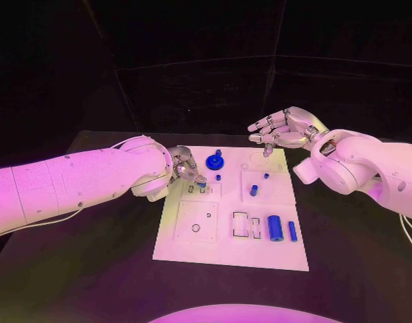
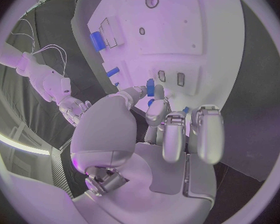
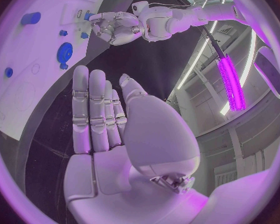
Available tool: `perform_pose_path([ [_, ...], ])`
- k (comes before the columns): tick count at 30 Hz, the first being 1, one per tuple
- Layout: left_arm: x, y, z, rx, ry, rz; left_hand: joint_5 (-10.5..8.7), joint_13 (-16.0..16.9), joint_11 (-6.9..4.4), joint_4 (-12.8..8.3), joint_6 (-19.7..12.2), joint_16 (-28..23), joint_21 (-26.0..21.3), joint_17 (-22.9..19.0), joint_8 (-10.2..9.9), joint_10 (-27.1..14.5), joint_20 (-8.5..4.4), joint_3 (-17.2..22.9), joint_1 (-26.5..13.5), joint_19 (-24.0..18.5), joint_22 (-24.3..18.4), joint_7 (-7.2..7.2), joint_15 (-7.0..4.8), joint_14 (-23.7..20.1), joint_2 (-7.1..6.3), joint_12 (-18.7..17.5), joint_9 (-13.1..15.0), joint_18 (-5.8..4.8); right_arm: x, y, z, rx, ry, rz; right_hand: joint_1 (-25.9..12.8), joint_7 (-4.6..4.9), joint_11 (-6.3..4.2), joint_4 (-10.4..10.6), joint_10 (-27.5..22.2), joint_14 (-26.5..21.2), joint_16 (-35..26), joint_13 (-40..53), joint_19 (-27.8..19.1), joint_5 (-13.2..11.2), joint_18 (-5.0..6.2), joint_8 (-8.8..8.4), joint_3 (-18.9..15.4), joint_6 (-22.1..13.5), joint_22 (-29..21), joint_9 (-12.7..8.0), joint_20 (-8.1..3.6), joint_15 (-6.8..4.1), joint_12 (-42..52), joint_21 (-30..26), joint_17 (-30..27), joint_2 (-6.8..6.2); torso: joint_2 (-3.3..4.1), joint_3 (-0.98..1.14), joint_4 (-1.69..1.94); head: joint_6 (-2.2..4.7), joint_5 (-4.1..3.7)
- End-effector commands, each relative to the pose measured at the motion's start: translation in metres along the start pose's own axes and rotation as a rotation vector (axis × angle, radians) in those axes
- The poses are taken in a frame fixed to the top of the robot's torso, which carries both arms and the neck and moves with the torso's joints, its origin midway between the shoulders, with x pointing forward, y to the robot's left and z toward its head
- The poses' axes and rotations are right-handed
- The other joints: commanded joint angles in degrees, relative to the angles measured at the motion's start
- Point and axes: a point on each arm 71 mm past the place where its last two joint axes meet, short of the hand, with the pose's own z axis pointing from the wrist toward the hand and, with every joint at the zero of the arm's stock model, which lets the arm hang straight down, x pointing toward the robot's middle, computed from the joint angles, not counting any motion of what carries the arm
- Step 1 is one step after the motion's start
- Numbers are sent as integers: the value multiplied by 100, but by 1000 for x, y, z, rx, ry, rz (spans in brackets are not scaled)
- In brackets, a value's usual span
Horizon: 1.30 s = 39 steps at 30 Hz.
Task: Assemble the parts on the task board
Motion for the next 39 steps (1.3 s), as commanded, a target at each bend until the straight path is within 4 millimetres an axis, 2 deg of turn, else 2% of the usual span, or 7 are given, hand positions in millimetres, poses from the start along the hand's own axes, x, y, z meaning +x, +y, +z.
perform_pose_path([
  [1, -1, -2, 2, 6, -33, 40, 33, 3, -7, -890, 45, 18, -13, 1509, 27, 25, -35, 867, 2, 193, 419, 4, -51, 606, 18, 22, 9, -26, -1, 2, 0, -12, -7, -3, -55, -15, 2, 52, -34, 2, -23, -9, 39, 45, 69, 39, 2, -45, -9, 6, 23, 25, 29, -31, 9, -1, 6, -2, -6, 6, 4],
  [13, 9, 0, 9, -7, -18, 76, 34, 2, -12, -892, 49, 18, -15, 1509, 36, 32, -38, 857, -5, 193, 418, -2, -55, 606, 16, 22, 18, -26, -1, 2, 0, -11, -9, -3, -55, -15, 2, 52, -34, 2, -23, -9, 39, 45, 69, 39, 2, -45, -9, 6, 23, 25, 29, -31, 9, -1, 13, 0, -9, -6, 1],
  [30, 12, 1, 12, -16, -5, 99, 32, 16, -18, -895, 54, 18, -10, 1509, 47, 48, -42, 839, -15, 197, 428, -10, -59, 606, 10, 35, 29, -28, -1, 2, 0, -11, -9, -3, -67, -16, 2, 62, -38, 2, -23, -12, 44, 55, 69, 45, -3, -48, -14, 7, 24, 26, 39, -39, 13, -2, 12, -5, -2, -53, -17],
  [39, 13, 1, 11, -17, 11, 108, 32, 29, -21, -896, 57, 18, -6, 1509, 54, 59, -45, 829, -21, 199, 434, -15, -62, 606, 9, 46, 35, -29, 0, 2, 1, -11, -7, -3, -67, -16, 2, 62, -38, 2, -23, -12, 44, 55, 69, 45, -3, -48, -14, 7, 24, 26, 39, -39, 13, -2, 10, 1, 0, -68, -22],
])
